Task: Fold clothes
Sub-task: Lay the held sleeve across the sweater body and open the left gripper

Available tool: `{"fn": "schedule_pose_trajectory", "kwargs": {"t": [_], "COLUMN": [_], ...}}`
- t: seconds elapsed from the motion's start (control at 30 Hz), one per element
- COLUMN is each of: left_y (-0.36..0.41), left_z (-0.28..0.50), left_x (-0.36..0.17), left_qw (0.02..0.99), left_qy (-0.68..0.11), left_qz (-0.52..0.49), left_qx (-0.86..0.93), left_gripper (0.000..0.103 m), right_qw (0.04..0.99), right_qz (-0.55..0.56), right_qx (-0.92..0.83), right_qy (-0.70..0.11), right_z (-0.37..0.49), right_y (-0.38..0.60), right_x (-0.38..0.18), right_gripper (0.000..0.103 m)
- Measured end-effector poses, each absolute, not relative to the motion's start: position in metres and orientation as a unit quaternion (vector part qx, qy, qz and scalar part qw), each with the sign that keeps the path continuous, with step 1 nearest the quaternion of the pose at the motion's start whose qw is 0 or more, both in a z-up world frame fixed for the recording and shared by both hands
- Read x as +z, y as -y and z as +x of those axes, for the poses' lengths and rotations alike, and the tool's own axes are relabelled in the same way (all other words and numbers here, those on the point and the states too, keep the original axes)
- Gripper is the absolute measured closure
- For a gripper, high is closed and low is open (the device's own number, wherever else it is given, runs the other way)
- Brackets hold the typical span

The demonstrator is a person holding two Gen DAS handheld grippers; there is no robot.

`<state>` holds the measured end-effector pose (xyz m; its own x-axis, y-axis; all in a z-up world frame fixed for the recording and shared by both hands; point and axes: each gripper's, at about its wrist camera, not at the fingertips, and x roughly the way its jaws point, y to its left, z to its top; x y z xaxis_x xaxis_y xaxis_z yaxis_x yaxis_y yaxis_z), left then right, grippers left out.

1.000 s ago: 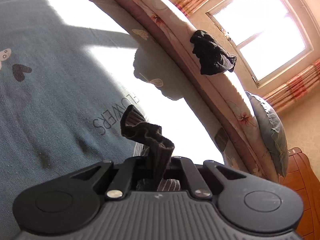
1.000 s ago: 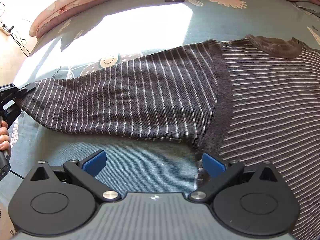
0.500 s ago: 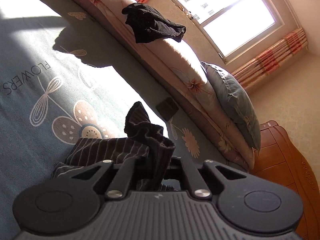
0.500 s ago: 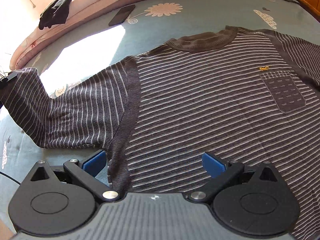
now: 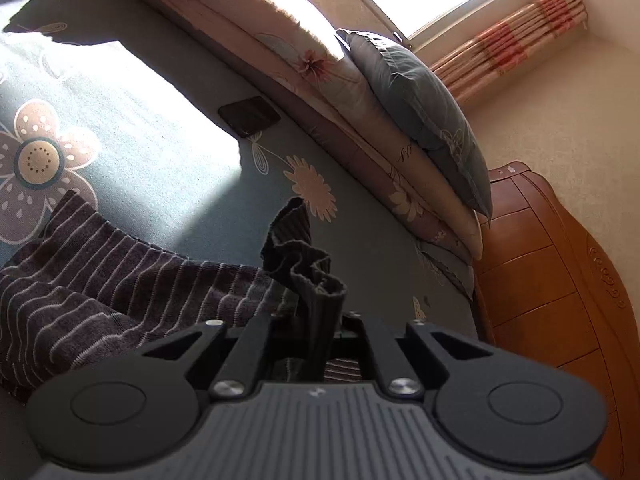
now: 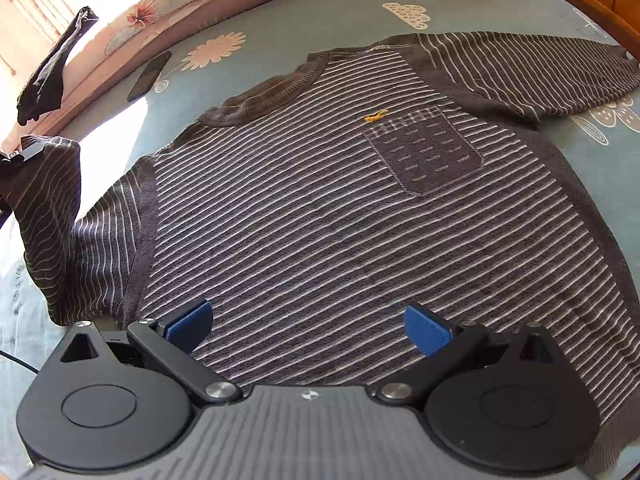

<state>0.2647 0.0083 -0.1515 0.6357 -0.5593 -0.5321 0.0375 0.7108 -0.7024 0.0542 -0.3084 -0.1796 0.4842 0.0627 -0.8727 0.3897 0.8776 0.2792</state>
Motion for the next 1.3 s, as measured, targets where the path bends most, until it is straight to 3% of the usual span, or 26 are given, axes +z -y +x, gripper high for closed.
{"fn": "schedule_pose_trajectory", "kwargs": {"t": [0.63,1.2,1.3], "left_y": [0.182,0.303,0.315], "left_z": [0.279,0.286,0.279], "left_x": [-0.169,-0.229,-0.237], "left_qw": [0.849,0.862,0.864], "left_qy": [-0.410,-0.436,-0.438], "left_qz": [-0.224,-0.117,-0.084], "left_qx": [-0.247,-0.230,-0.234], "left_gripper": [0.099,0.098,0.088], "right_qw": [0.819,0.813,0.814], "right_qz": [0.262,0.278,0.273], "right_qx": [-0.140,-0.140,-0.132], "right_qy": [-0.491,-0.493,-0.495], "right_z": [0.001,-0.007,-0.005], "right_y": [0.398,0.447,0.451], "right_x": [-0.198,-0.215,-0.217], "right_gripper": [0.000,0.000,0.000]}}
